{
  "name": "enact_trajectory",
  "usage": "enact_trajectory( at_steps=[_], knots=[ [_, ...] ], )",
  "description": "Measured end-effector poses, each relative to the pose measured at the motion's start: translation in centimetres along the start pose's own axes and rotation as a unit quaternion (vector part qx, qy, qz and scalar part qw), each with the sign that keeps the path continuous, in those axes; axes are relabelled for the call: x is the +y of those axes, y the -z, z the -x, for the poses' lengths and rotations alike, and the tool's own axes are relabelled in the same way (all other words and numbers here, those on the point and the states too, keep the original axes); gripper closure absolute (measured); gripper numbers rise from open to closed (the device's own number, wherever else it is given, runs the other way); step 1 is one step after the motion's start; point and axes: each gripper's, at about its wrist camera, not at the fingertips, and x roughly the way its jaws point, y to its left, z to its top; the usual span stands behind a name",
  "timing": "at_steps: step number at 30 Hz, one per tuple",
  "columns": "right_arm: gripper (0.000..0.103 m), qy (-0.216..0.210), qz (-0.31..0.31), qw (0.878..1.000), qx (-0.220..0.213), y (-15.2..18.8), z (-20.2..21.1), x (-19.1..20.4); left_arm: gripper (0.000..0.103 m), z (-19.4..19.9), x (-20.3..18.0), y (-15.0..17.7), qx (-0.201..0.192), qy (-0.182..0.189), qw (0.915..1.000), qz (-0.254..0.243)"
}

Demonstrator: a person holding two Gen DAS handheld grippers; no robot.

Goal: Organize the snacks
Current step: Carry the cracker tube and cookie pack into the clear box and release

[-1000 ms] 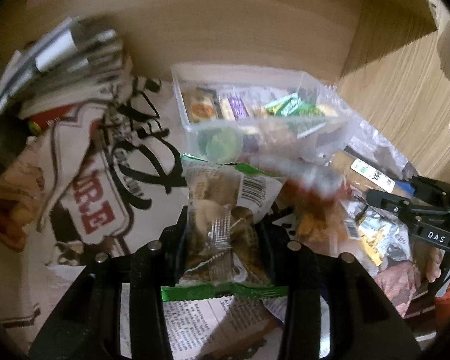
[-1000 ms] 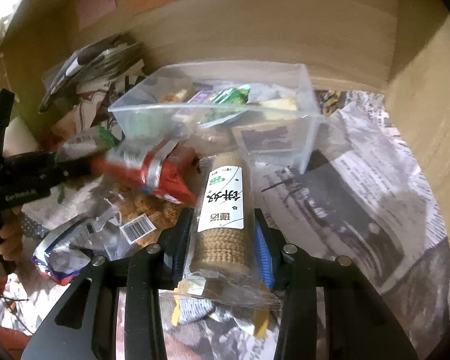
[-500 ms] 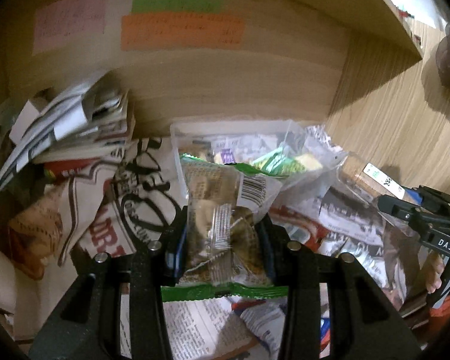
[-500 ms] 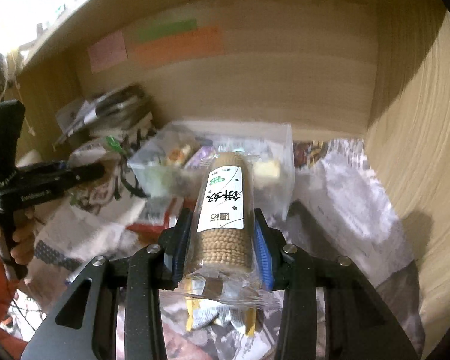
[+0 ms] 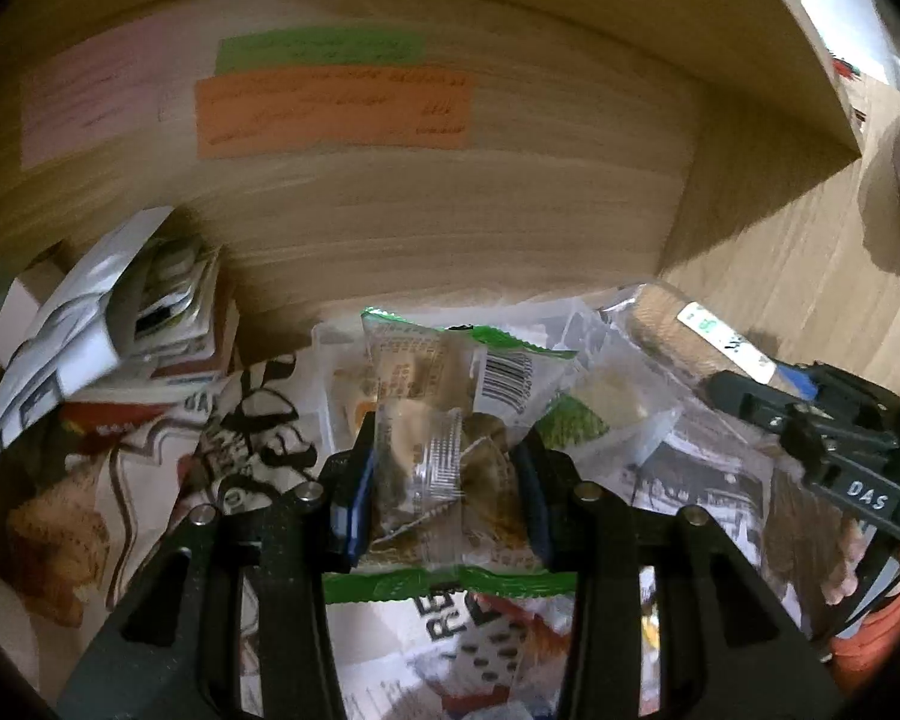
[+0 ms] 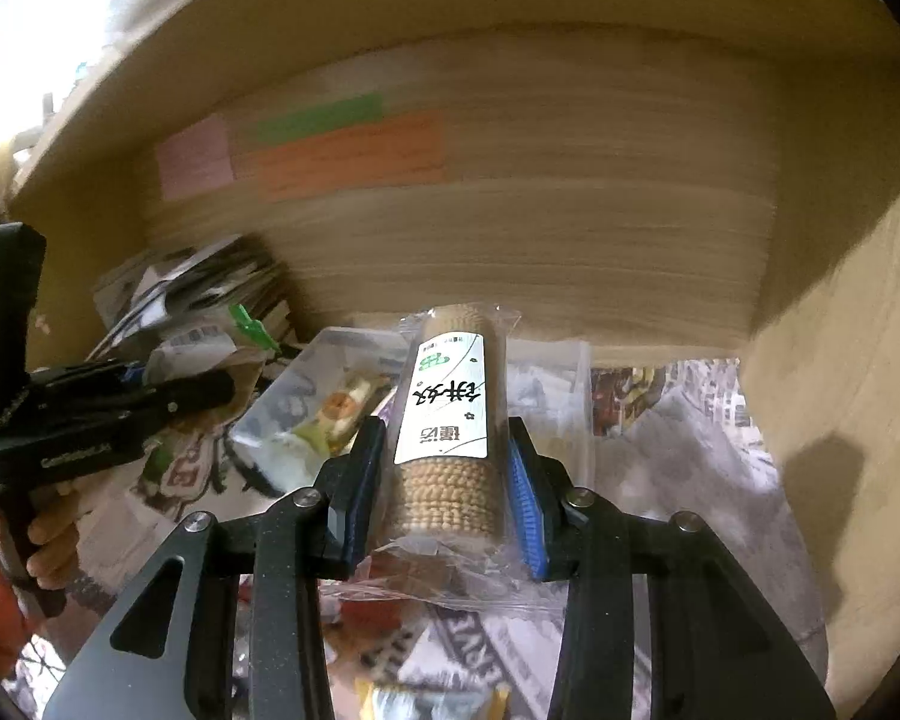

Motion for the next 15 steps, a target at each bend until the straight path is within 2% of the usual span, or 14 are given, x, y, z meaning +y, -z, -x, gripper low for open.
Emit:
enact_trajectory(
  at_steps=[15],
  knots=[
    [0.067,0.023,-0.004,0.999,0.047,-0.9,-6.3,-2.1,0.062,-7.4,-0.6,-1.4,0.045,0.009,0.9989,-0.007]
  ],
)
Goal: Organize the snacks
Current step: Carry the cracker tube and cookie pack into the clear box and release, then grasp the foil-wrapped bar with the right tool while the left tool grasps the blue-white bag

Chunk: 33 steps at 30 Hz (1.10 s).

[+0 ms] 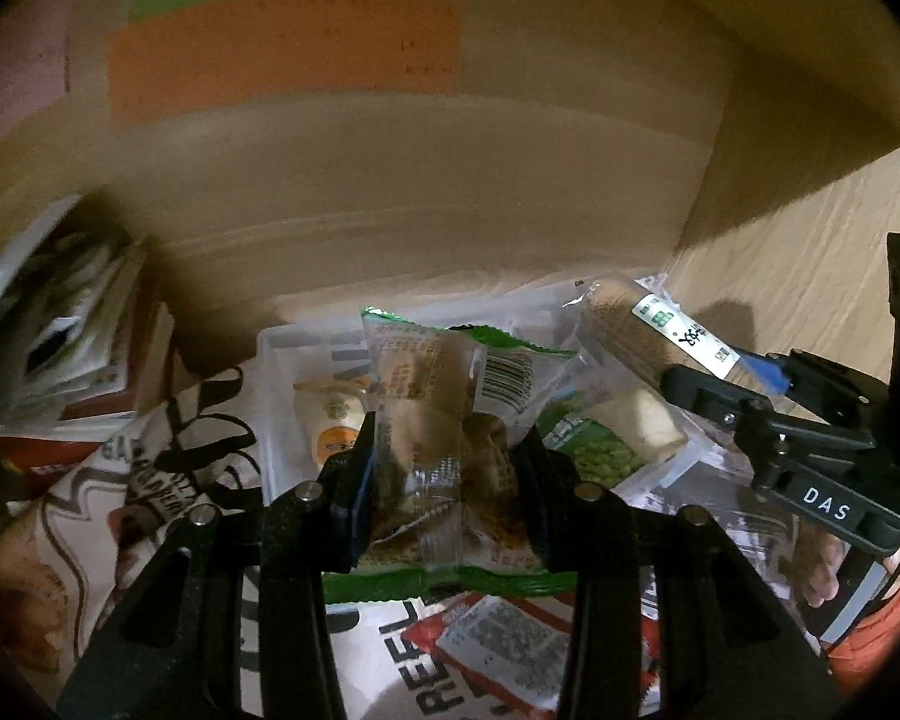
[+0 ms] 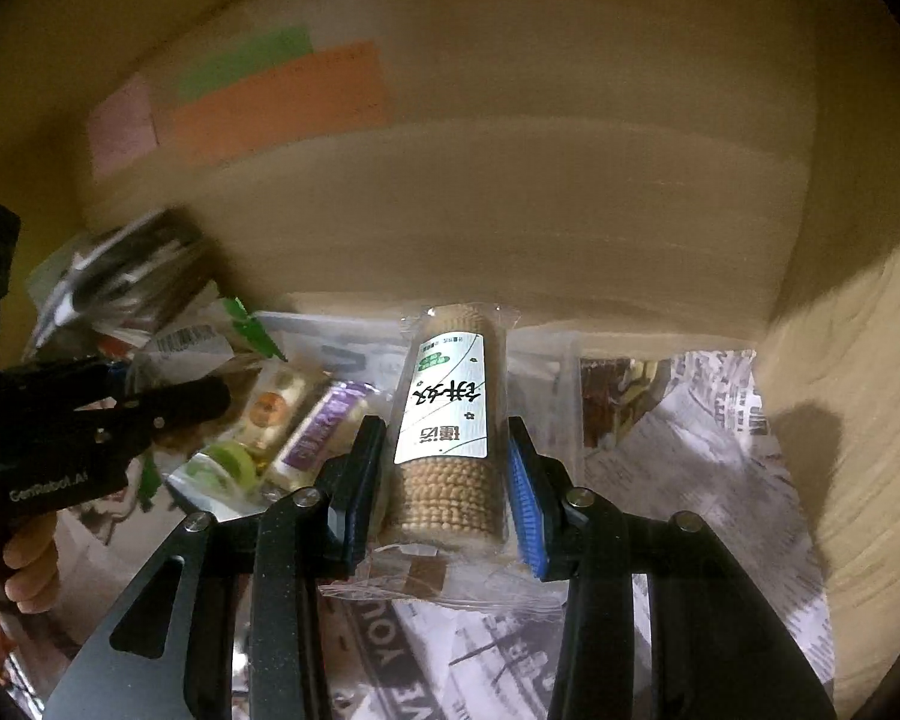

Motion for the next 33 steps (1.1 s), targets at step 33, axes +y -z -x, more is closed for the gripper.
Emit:
enact_trajectory(
  at_steps=[33],
  knots=[
    [0.041,-0.001,0.015,1.000,-0.004,1.6,3.7,0.9,0.028,3.2,0.2,1.6,-0.011,-0.035,0.9993,0.007]
  ],
)
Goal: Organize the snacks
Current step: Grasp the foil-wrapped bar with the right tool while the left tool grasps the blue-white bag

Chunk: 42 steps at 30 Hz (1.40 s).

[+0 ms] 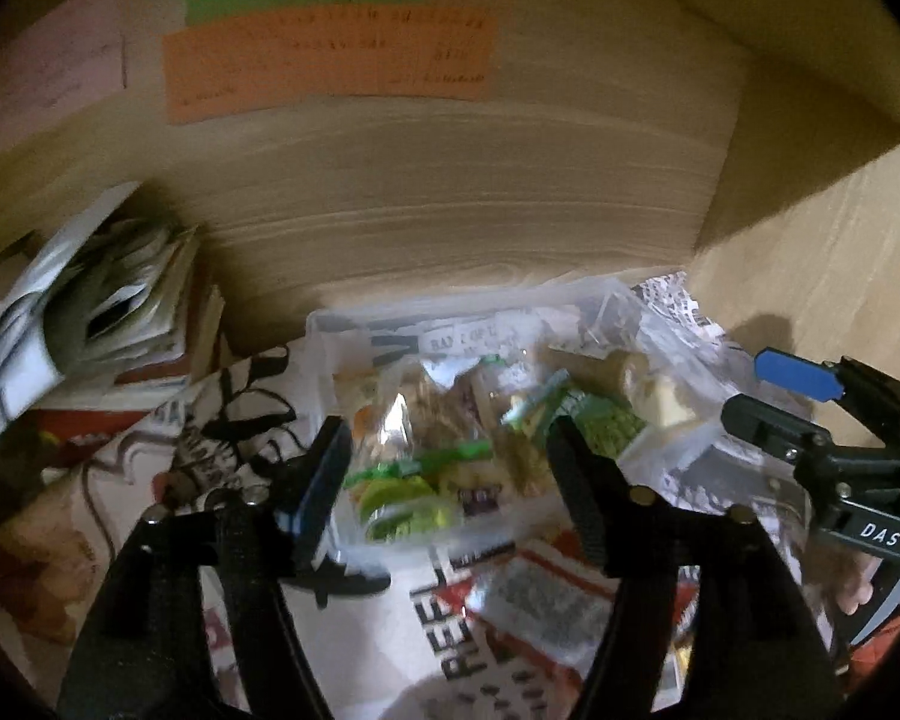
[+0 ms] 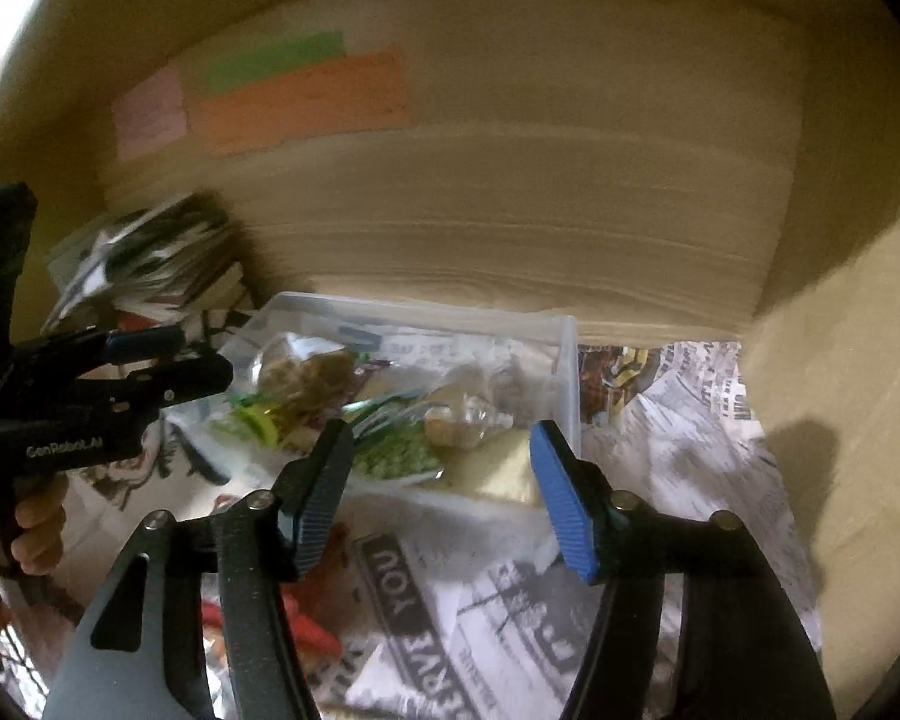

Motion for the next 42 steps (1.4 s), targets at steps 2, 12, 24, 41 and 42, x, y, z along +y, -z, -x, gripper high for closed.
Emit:
enact_trajectory(
  at_steps=[2,12,24,41,42],
  knots=[
    [0.037,0.000,0.000,1.000,-0.005,0.6,1.0,0.2,0.022,1.1,-0.2,0.7,-0.003,-0.003,1.0000,0.000],
    [0.032,-0.011,-0.008,1.000,0.018,5.5,3.7,1.1,0.017,4.1,-1.2,5.5,0.023,-0.003,0.9997,-0.003],
    [0.032,-0.023,-0.040,0.993,0.113,12.4,1.2,1.6,0.017,4.5,-3.5,11.0,0.064,0.014,0.9978,-0.007],
    [0.057,-0.017,-0.030,0.995,0.089,14.0,2.3,2.9,0.012,3.3,-4.0,15.6,0.109,0.046,0.9929,0.014],
    [0.058,-0.019,-0.033,0.995,0.088,14.0,2.5,2.9,0.012,3.2,-4.0,15.8,0.109,0.050,0.9926,0.017]
  ],
)
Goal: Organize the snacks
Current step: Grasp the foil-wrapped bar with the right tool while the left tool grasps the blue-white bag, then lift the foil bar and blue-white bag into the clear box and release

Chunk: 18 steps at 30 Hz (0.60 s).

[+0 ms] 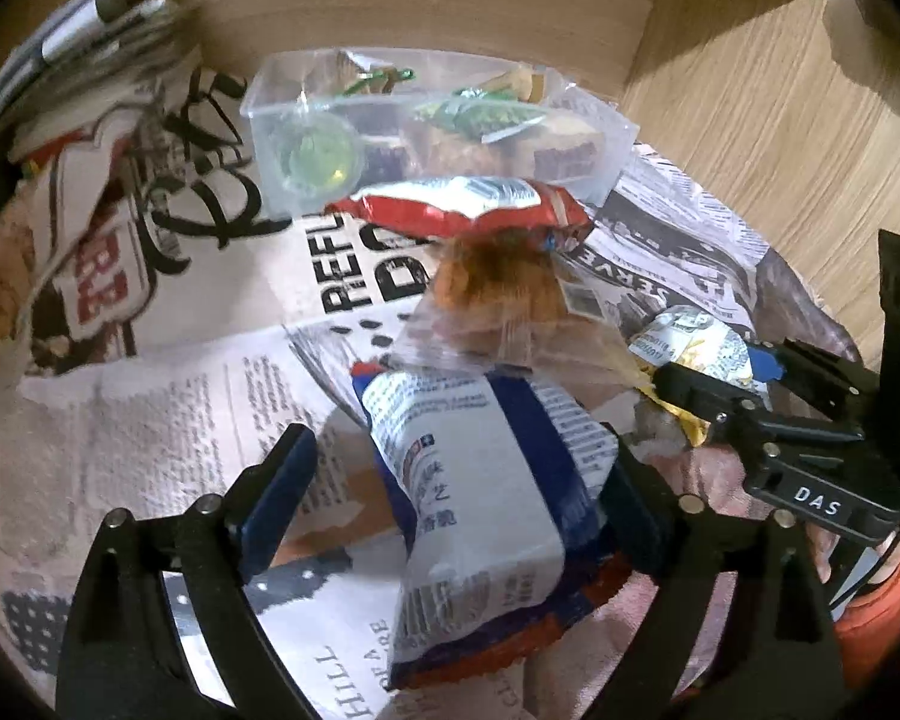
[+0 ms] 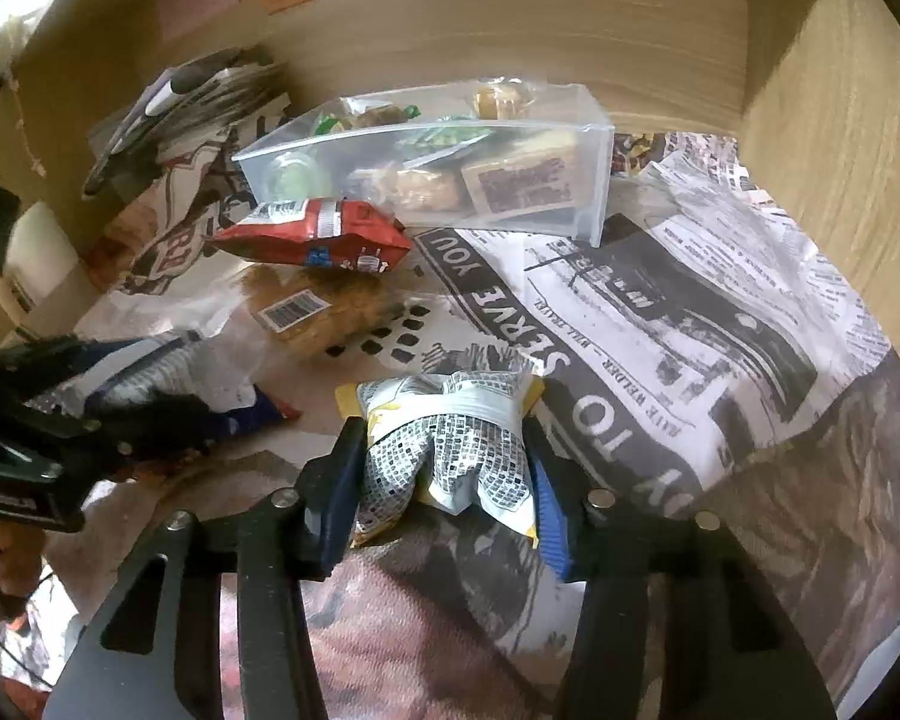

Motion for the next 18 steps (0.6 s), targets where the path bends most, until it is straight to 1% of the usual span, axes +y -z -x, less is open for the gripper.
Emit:
enact_trajectory(
  at_steps=[3,5,6,10,11,13,18],
  knots=[
    [0.058,-0.004,-0.006,1.000,-0.003,0.1,0.4,-0.1,0.012,-0.4,-0.1,0.4,-0.002,0.010,0.9999,0.003],
    [0.058,-0.005,-0.010,1.000,-0.007,0.2,0.8,-0.1,0.020,-0.4,-0.2,0.6,-0.011,0.014,0.9999,-0.001],
    [0.058,-0.004,-0.012,1.000,-0.011,0.2,1.1,-0.1,0.031,-0.3,-0.3,0.7,-0.012,0.020,0.9997,-0.004],
    [0.058,-0.004,-0.014,1.000,-0.025,-0.1,2.3,-0.2,0.041,0.1,0.2,0.8,-0.016,0.022,0.9996,0.001],
    [0.058,-0.003,-0.014,0.999,-0.030,-0.2,2.6,-0.2,0.042,0.3,0.4,0.9,-0.017,0.021,0.9996,0.002],
    [0.058,-0.004,-0.013,0.999,-0.039,-0.6,3.1,-0.2,0.044,0.7,0.8,0.9,-0.022,0.009,0.9997,0.002],
    [0.058,-0.002,-0.006,0.998,-0.059,-1.6,4.1,0.2,0.046,2.3,2.8,0.8,-0.039,-0.029,0.9988,0.009]
  ],
)
